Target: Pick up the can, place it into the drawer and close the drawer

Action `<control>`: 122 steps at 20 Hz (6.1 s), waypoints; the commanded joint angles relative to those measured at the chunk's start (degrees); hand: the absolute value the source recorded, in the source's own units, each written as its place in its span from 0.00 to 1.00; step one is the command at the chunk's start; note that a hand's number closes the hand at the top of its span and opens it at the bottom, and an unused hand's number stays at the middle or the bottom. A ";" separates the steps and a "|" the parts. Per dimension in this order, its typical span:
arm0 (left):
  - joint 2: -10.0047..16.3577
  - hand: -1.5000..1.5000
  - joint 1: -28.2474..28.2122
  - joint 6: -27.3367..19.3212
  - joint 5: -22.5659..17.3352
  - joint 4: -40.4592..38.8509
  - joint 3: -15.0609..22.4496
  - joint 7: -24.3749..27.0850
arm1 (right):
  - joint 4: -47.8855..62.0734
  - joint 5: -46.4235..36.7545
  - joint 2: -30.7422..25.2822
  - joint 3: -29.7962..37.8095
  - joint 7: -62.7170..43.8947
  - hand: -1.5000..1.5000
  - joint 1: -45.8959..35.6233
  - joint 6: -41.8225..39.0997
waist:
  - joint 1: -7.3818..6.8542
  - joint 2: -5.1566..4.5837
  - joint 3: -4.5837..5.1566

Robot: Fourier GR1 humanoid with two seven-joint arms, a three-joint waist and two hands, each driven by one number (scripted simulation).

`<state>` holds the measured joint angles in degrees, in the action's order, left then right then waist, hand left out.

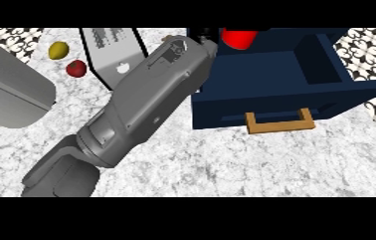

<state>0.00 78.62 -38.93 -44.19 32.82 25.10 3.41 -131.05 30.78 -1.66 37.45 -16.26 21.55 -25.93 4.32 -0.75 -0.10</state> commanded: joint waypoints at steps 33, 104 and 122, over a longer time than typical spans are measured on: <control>0.00 0.00 1.62 -3.60 -14.39 -6.46 8.47 13.23 | -6.74 -15.99 -4.84 -0.25 9.55 0.00 -8.49 -4.13 | -1.01 -0.21 0.03; 23.43 0.00 -13.54 -9.02 -2.64 30.25 7.67 -9.61 | 112.90 -104.24 -11.35 -26.90 23.55 0.00 -85.15 62.75 | -9.77 -0.80 -0.04; 26.15 0.00 -16.53 -9.05 -1.01 36.22 7.89 -12.35 | 118.35 -91.47 -8.59 -14.81 32.81 0.00 -92.90 54.50 | -10.84 -1.07 -0.26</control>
<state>26.17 62.75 -47.70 -45.51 67.72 32.59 -8.54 -10.70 -68.92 -11.74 15.54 13.34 -68.06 30.63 -6.46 -2.81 -0.64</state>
